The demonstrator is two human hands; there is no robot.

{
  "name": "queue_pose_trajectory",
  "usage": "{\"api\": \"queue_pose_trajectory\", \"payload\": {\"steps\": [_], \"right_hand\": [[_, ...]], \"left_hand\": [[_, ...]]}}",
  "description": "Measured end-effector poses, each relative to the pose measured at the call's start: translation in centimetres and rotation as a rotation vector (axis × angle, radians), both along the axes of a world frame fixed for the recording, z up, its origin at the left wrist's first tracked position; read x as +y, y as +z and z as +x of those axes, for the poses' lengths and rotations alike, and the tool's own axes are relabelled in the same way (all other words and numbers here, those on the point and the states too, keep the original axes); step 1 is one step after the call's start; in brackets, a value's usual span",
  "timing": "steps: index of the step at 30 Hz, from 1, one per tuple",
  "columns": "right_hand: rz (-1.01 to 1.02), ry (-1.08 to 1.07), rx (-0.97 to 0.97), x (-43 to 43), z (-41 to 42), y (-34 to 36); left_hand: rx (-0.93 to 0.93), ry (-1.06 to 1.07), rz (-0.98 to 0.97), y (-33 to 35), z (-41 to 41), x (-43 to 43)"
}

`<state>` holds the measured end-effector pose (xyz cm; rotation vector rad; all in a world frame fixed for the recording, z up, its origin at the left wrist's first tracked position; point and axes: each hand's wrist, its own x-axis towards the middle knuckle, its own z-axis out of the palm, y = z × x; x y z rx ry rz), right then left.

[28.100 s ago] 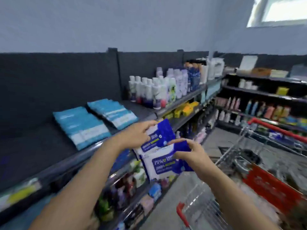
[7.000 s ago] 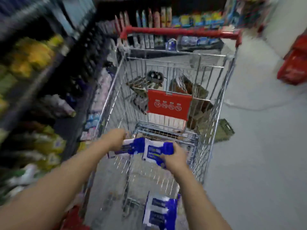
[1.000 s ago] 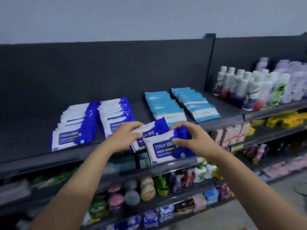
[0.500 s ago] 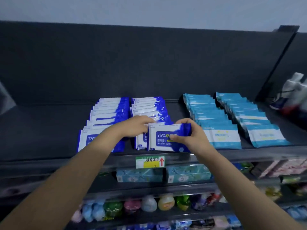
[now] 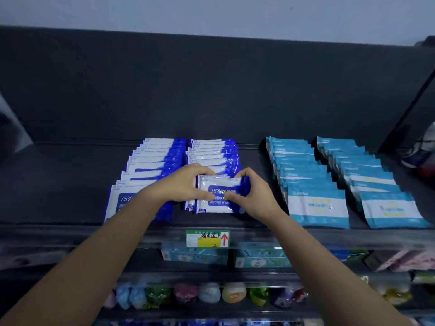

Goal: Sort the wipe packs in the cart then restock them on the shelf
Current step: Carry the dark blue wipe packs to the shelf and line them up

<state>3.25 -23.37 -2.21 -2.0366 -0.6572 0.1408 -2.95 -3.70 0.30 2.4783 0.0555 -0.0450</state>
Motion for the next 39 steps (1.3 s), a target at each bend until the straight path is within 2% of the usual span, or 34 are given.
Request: {"api": "queue_pose_trajectory", "payload": {"steps": [4, 8, 12, 15, 20, 23, 26, 29, 34, 39], "right_hand": [[-0.097, 0.105, -0.031, -0.6, -1.0, -0.5], [-0.156, 0.026, -0.204, -0.3, -1.7, -0.6], [-0.138, 0.041, -0.071, 0.5, -2.2, -0.1], [-0.153, 0.020, -0.061, 0.6, -2.2, -0.3], [-0.122, -0.017, -0.062, 0.2, -2.2, -0.3], [0.061, -0.106, -0.001, 0.6, -1.0, -0.3], [0.266, -0.212, 0.243, 1.3, 0.7, 0.2], [0.377, -0.224, 0.475, 3.1, 4.3, 0.1], [0.342, -0.205, 0.602, 6.6, 11.6, -0.9], [0.342, -0.172, 0.667, 8.5, 14.8, -0.3]], "left_hand": [[0.098, -0.038, 0.100, -0.3, -1.6, -0.5], [0.082, -0.034, 0.126, -0.2, -2.4, -1.2], [0.096, -0.025, 0.141, 0.3, -2.3, -1.5], [0.141, -0.052, 0.197, 0.1, -2.8, -1.3], [0.015, 0.016, 0.208, 0.3, -2.9, -1.1], [-0.083, 0.050, 0.241, 0.7, -2.0, -1.2], [-0.093, 0.206, 0.002, 1.4, 0.6, -1.6], [0.028, 0.423, -0.143, 2.3, 4.7, -1.3], [0.192, 0.574, -0.082, 3.4, 10.1, -0.4], [0.199, 0.618, -0.361, 3.1, 13.1, 1.2]]}}
